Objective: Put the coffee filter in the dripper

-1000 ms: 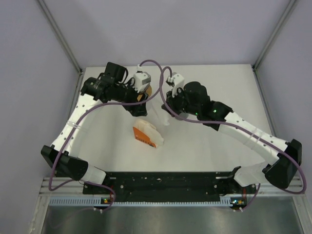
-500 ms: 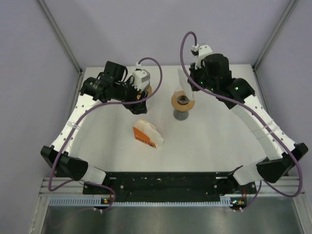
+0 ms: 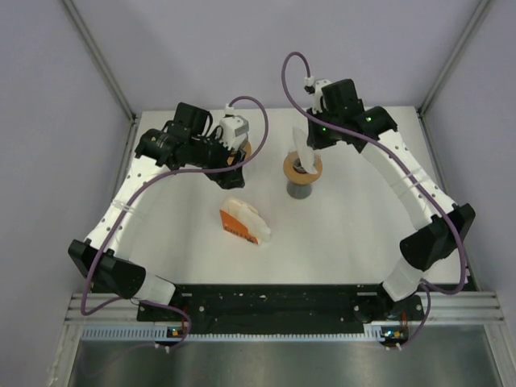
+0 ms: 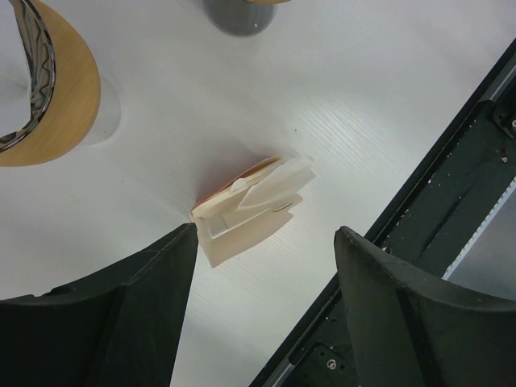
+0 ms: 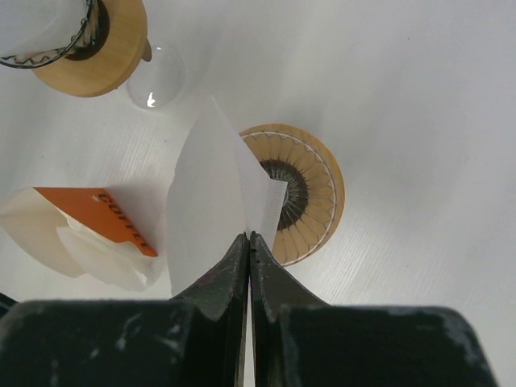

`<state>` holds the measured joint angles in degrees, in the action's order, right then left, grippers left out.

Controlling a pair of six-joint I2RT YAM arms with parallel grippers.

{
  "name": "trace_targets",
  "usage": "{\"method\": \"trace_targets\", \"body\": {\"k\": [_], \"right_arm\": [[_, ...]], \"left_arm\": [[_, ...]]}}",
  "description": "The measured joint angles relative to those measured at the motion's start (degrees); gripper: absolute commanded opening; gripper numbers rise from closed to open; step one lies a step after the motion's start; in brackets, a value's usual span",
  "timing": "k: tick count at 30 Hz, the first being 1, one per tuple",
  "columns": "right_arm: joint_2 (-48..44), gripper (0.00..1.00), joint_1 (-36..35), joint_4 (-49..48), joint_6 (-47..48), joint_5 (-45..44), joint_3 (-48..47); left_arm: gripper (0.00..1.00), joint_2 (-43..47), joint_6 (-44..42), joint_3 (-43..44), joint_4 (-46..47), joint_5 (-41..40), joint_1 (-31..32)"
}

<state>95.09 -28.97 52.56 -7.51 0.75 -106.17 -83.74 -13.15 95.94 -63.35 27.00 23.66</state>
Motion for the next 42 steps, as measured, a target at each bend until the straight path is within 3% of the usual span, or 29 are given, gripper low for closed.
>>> {"method": "trace_targets", "body": {"k": [14, 23, 30, 32, 33, 38, 42], "right_arm": [[7.5, 0.0, 1.0, 3.3, 1.7, 0.4, -2.3], [9.4, 0.43, 1.2, 3.8, 3.3, -1.0, -5.1], [9.2, 0.5, 1.4, 3.2, 5.5, -2.8, -10.6], [8.7, 0.48, 1.2, 2.1, 6.8, -3.4, -10.6], [8.4, 0.43, 1.0, 1.6, 7.3, -3.8, -10.5], [5.7, 0.0, -0.6, -2.3, 10.7, -4.0, -6.9], [4.6, 0.0, -2.6, -3.8, 11.0, -4.3, -2.9]], "left_arm": [[0.74, -0.5, 1.3, -0.1, 1.3, 0.6, 0.0], [0.74, -0.5, 1.3, -0.1, 1.5, 0.6, 0.0], [0.74, -0.5, 1.3, -0.4, 1.8, 0.6, 0.0], [0.74, -0.5, 1.3, -0.5, 1.8, 0.6, 0.0], [0.74, -0.5, 1.3, -0.5, 1.8, 0.6, 0.0], [0.74, -0.5, 1.3, -0.7, 1.9, 0.6, 0.0], [0.74, -0.5, 1.3, -0.9, 1.9, 0.6, 0.0]]}}
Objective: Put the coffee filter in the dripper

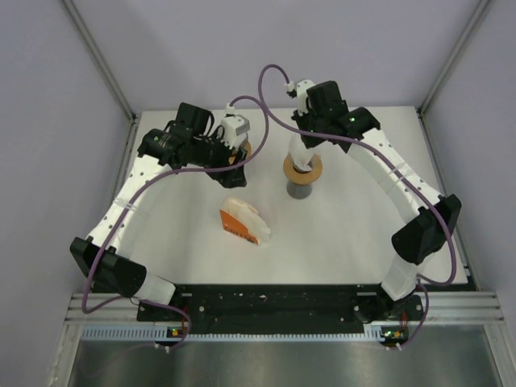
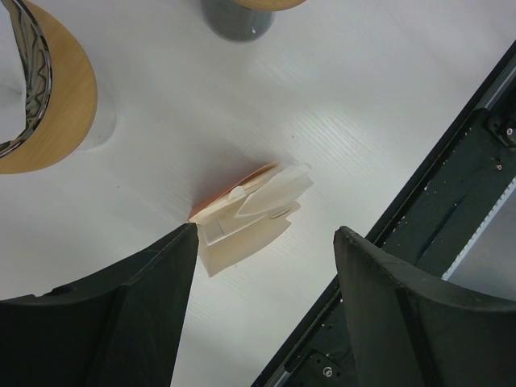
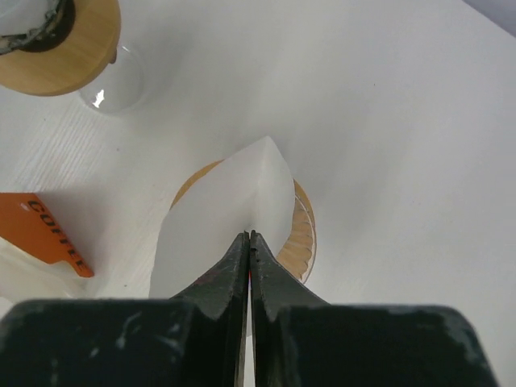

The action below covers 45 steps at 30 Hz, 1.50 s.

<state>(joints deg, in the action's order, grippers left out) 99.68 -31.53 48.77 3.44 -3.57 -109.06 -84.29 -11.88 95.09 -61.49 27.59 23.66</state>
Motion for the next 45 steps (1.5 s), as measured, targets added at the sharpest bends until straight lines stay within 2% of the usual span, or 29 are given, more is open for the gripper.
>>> {"method": "trace_targets", "body": {"k": [8, 12, 17, 27, 34, 39, 45], "right_arm": [[1.5, 0.0, -0.2, 0.4, -2.7, -1.9, 2.6], [4.0, 0.0, -0.2, 0.5, -4.6, -1.1, 2.6], [8.5, 0.0, -0.2, 0.8, -6.8, -0.9, 2.6], [10.7, 0.0, -0.1, 1.6, -9.7, 0.0, 3.3], [12.4, 0.0, 0.0, 1.0, -10.4, 0.6, 5.6], [12.2, 0.0, 0.1, -0.4, -10.8, 1.1, 6.4], [11.9, 0.0, 0.1, -1.4, -11.0, 1.7, 7.1]], "left_arm": [[0.74, 0.0, 0.2, -0.1, 0.1, 0.0, 0.0], [0.74, 0.0, 2.8, -0.1, 1.8, -1.3, 0.0], [0.74, -1.4, 12.1, -0.1, 8.0, -3.2, 0.0], [0.73, -10.7, 32.4, -0.1, 21.4, 1.4, 0.0], [0.63, -16.1, 40.4, 2.3, 25.9, 4.1, 0.5], [0.56, -18.8, 43.2, 3.4, 27.2, 4.3, 1.5], [0.52, -20.2, 44.9, 3.5, 27.8, 3.7, 2.7]]}}
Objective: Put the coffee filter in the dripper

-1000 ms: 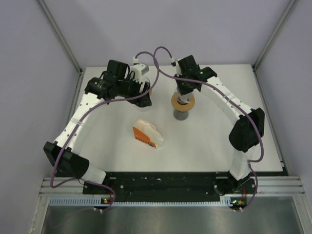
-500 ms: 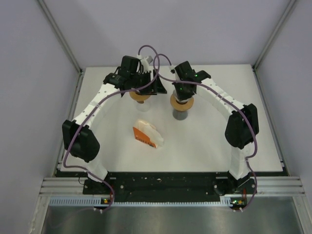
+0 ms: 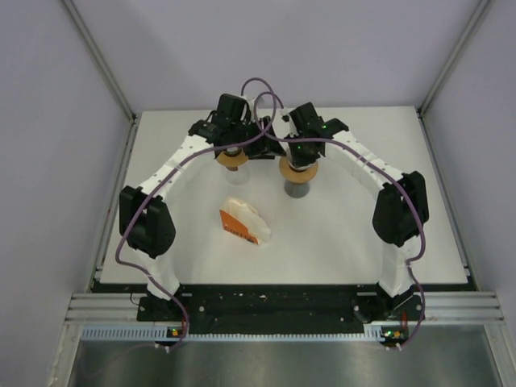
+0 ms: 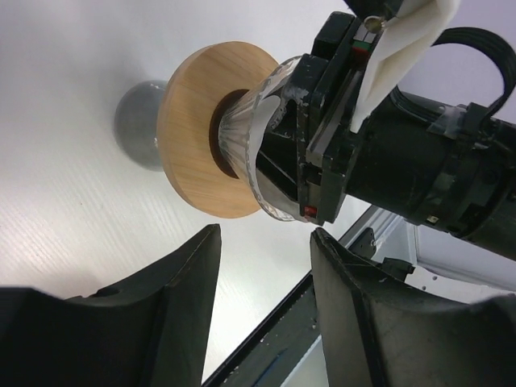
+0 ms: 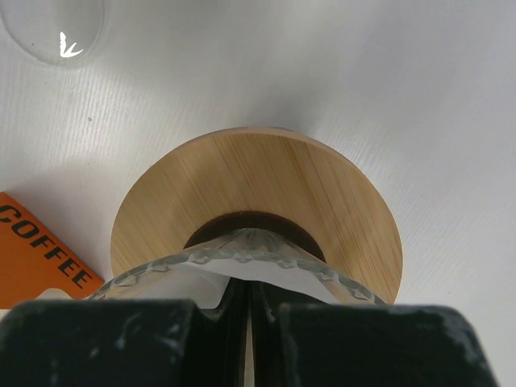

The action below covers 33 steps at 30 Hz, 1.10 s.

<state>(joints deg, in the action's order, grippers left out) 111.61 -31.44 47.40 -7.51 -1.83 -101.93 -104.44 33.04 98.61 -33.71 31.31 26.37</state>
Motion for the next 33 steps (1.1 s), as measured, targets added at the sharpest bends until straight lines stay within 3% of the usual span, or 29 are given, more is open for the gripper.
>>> {"method": "trace_targets", "body": {"k": [6, 14, 21, 24, 26, 33], "right_arm": [[-0.2, 0.0, 0.1, -1.2, -0.2, 1.3, 0.4], [-0.5, 0.0, 0.1, -2.6, -0.2, 2.7, 1.0], [-0.8, 0.0, 0.1, -2.3, -0.3, 2.6, 1.1], [-1.1, 0.13, 0.1, -2.0, -0.3, 2.3, 1.0], [-1.5, 0.16, 0.1, -1.8, -0.3, 2.0, 1.0], [-5.5, 0.17, 0.5, -0.8, 0.0, 1.0, 0.6]], "left_arm": [[0.45, -2.7, 1.7, 0.6, 0.4, -1.1, 0.8], [0.22, -5.8, 4.0, 2.1, 0.9, -0.9, 1.0], [0.15, -5.8, 4.9, 2.2, 1.2, -0.9, 1.1], [0.14, -5.8, 4.9, 2.2, 1.1, -1.2, 1.1], [0.14, -5.8, 5.0, 2.2, 1.2, -1.3, 1.2], [0.13, -5.8, 4.3, 2.1, 1.1, -2.6, 1.2]]}}
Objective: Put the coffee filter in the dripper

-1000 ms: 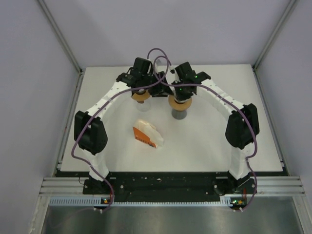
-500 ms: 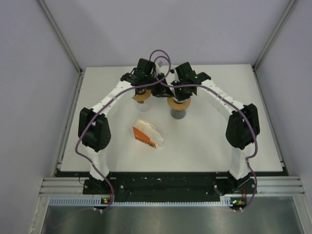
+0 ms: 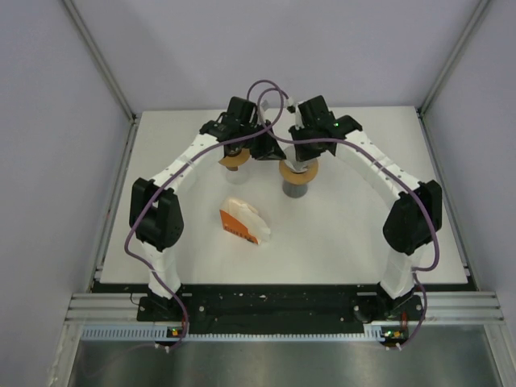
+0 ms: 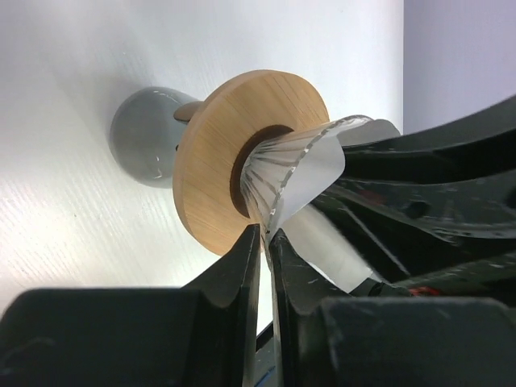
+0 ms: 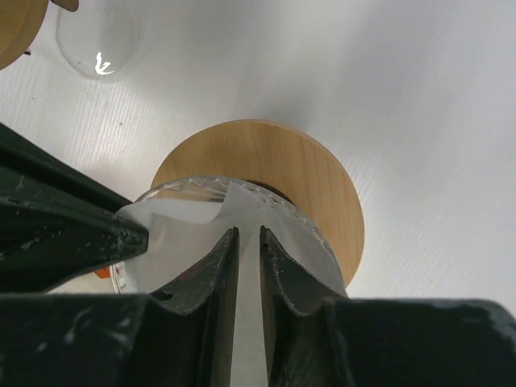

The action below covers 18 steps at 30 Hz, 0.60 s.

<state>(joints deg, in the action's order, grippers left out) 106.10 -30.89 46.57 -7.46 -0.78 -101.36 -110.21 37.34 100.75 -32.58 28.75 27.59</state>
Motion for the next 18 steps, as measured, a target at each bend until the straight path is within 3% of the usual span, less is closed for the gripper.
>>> {"method": "trace_targets", "body": {"k": [5, 18], "right_arm": [[-2.6, 0.18, 1.0, 0.8, 0.9, -0.3, 0.0], [-4.5, 0.2, 1.2, 1.0, 1.9, -0.7, 0.1]], "left_arm": [[0.17, 0.0, -0.8, 0.0, 0.1, 0.0, 0.0], [0.4, 0.0, -2.4, 2.8, -0.8, 0.4, 0.0]]}}
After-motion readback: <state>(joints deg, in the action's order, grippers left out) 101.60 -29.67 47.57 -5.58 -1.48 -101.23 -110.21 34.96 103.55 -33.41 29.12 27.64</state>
